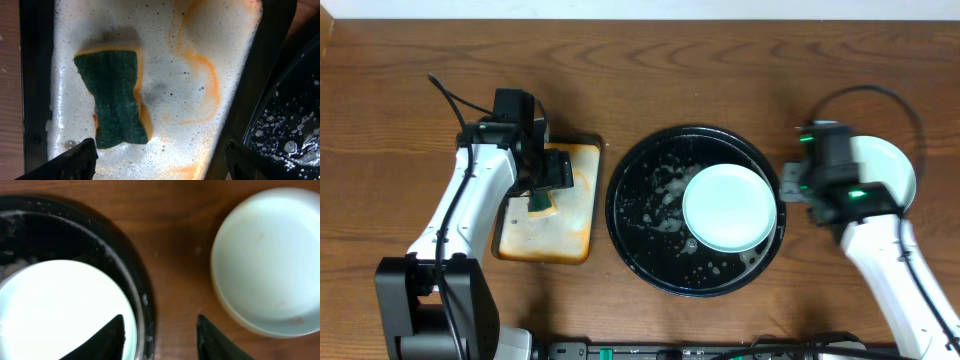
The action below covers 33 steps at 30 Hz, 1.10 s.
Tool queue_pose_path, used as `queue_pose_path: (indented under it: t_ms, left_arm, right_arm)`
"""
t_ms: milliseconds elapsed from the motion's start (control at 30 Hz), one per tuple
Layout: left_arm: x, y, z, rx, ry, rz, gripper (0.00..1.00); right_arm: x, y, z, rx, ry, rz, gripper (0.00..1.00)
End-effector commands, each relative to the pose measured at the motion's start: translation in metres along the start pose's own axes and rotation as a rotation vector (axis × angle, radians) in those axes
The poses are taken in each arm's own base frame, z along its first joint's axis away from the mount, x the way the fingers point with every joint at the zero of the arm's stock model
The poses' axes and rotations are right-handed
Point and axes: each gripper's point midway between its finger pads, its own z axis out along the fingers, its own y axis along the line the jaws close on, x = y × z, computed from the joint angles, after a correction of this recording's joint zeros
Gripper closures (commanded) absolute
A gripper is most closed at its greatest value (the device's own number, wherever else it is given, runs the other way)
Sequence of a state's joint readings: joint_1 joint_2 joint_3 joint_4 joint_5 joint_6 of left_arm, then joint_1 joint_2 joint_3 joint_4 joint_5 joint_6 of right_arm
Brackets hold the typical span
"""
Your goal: Clean dirty plates on tray and stack at the side
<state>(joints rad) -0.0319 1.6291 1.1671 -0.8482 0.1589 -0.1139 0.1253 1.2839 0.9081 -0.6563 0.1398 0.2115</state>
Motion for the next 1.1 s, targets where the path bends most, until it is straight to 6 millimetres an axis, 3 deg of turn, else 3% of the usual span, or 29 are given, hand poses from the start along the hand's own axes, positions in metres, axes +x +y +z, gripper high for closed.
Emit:
queue_pose_path:
  t_ms: [0,167,333,467,533,767,933,1067]
  left_arm:
    - [0.004,0.0,0.005,0.002,0.021,0.01,0.17]
    - [0.004,0.0,0.005,0.002,0.021,0.01,0.17]
    - [0.004,0.0,0.005,0.002,0.021,0.01,0.17]
    - [0.004,0.0,0.005,0.002,0.021,0.01,0.17]
    - [0.004,0.0,0.005,0.002,0.021,0.01,0.17]
    - [0.004,0.0,0.005,0.002,0.021,0.01,0.17]
    - [0.004,0.0,0.005,0.003,0.021,0.011,0.17]
    - [0.004,0.0,0.005,0.003,0.021,0.01,0.17]
  right_arm:
    - [0.01,0.026,-0.009,-0.363,0.117,0.15,0.62]
    - [0.039,0.02,0.009,-0.351,0.261,0.148,0.62]
    - [0.052,0.021,0.033,-0.32,0.336,0.126,0.48]
    - [0.067,0.03,0.049,-0.371,0.412,0.104,0.66]
    - [0.072,0.036,0.053,-0.413,0.437,0.082,0.69]
    - [0.07,0.028,0.065,-0.363,0.415,0.069,0.74]
    - [0.075,0.011,0.073,-0.259,0.413,0.064,0.75]
    - [0.076,0.017,0.073,-0.291,0.411,0.069,0.76]
